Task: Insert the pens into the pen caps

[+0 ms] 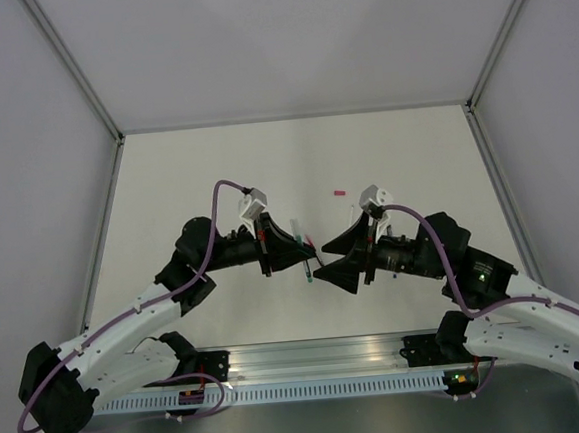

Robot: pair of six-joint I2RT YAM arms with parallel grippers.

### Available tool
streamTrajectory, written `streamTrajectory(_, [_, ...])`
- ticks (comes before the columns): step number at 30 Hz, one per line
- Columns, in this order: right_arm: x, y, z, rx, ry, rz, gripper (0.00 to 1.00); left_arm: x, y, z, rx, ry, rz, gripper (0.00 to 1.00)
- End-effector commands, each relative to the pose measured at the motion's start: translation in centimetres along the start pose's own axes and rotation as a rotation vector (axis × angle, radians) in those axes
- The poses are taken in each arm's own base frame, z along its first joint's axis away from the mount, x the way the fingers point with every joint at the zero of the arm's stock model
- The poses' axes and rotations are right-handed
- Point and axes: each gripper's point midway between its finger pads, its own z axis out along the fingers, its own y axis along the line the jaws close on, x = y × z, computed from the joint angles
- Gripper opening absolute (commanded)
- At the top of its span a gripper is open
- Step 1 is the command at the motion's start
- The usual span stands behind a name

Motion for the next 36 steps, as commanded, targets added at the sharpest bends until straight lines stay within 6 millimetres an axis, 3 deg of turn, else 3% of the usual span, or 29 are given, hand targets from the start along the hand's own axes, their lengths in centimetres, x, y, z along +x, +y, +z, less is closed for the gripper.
streamTrajectory(1, [2.1, 0.6, 0.8, -0.071, 0.070, -0.011, 0.71, -3.8, -0.6, -0.1, -0.029, -0.101, 0.095, 0.02])
streamTrajectory(7, [2.9, -0.1, 1.3, -0.066, 0.069, -0.029, 0.67, -5.1, -2.0, -0.5, 0.005, -0.149, 0.091, 0.02])
streamTrajectory(20, [2.2, -1.1, 3.7, -0.049, 0.034, -0.063, 0.58, -6.3, -4.0, -0.8, 0.090, -0.209, 0.040, 0.02])
streamTrajectory(36, [1.8, -0.7, 5.2, -0.086, 0.016, -0.048, 0.41, -4.9, -3.5, -0.6, 0.103, -0.182, 0.021, 0.02])
